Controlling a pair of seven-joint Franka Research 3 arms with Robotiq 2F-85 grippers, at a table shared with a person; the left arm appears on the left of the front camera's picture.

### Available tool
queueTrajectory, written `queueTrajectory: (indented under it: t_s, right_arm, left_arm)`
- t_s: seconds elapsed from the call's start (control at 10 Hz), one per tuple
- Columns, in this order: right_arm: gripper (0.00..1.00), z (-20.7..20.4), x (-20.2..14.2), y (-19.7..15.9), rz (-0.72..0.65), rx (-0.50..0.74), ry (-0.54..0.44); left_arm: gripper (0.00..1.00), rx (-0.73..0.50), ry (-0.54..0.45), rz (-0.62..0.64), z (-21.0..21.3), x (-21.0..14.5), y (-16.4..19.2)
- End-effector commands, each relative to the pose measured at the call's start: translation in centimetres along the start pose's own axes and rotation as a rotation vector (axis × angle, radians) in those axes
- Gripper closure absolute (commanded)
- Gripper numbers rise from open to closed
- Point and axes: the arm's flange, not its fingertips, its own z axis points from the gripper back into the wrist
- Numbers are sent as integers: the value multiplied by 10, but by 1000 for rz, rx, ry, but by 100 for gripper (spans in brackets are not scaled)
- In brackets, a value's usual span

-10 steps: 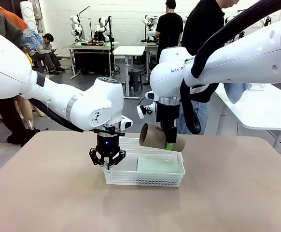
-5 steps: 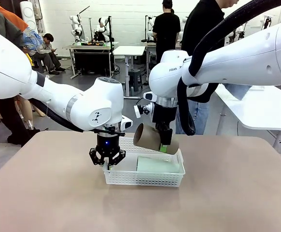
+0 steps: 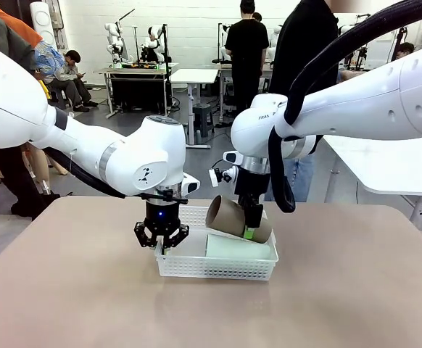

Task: Clean and organize the cups into the basket.
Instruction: Pick up the Reusable plastic cup from the right side of the table and stack it inside the Organizing basket in the center of the table.

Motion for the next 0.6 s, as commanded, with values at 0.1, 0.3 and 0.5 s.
queueTrajectory:
  t_s: [0.1,0.3,0.5]
  right_arm:
    - [19,-22,-2,-16,9,49,-11]
    - [19,-27,-2,-20,3,58,-8]
    - [0,-27,-1,-20,6,58,-17]
  left_arm:
    - [100,2,4,-2,0,-1,1]
    - [100,2,4,-2,0,-1,1]
    - [100,2,4,-2,0,-1,1]
